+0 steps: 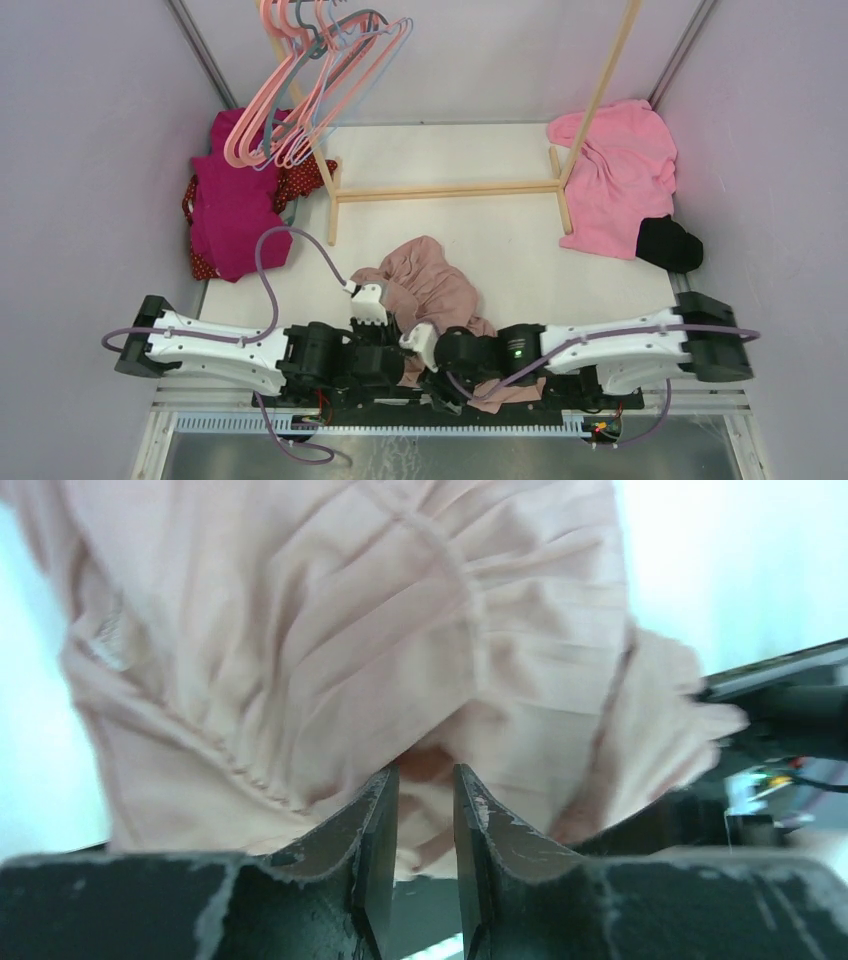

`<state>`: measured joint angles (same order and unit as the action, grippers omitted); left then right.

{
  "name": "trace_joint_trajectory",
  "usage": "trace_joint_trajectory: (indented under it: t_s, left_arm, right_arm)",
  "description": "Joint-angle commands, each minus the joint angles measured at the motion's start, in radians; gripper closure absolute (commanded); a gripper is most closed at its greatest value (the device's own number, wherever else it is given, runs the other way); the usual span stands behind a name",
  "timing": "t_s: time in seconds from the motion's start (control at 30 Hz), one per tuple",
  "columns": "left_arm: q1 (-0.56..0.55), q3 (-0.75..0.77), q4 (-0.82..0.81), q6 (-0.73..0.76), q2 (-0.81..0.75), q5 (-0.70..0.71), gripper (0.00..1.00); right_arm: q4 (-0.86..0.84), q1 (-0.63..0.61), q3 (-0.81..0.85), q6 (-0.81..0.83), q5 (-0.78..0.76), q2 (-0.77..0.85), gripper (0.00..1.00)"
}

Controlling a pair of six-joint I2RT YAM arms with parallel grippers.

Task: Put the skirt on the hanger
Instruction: Adjust the skirt at the center of the board.

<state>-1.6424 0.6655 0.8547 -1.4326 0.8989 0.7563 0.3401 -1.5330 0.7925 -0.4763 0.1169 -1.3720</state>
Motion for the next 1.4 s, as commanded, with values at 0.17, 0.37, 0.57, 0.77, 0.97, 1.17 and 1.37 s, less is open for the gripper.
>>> trace_joint_trajectory:
  t_s: [0.17,0.37,0.57,0.77,0.97,1.17,1.37]
  left_arm:
    - [-0.005,0.180,-0.105,0.137,0.116,0.083,0.67]
    - [0.008,0.306,-0.187,0.280,0.256,0.080,0.53]
    - [0.147,0.319,-0.318,0.419,0.433,-0.123,0.34]
    - [0.241,0.340,-0.349,0.503,0.556,-0.189,0.30]
    - [0.306,0.385,-0.319,0.565,0.684,-0.222,0.37]
    - [0.320,0.345,-0.163,0.465,0.525,-0.103,0.94]
    - [0.320,0.220,-0.020,0.320,0.226,-0.047,0.96]
  right_arm:
    - [0.292,0.162,-0.028,-0.190,-0.539,0.552,0.35]
    - [0.382,0.416,-0.042,-0.236,-0.389,0.500,0.36]
    - [0.347,0.545,-0.096,-0.260,-0.279,0.491,0.37]
    - [0.360,0.642,-0.145,-0.245,-0.197,0.555,0.38]
    - [0.329,0.685,-0.166,-0.223,-0.119,0.550,0.38]
    - [0.209,0.689,-0.160,-0.168,0.034,0.479,0.40]
    - [0.093,0.688,-0.098,-0.091,0.164,0.335,0.42]
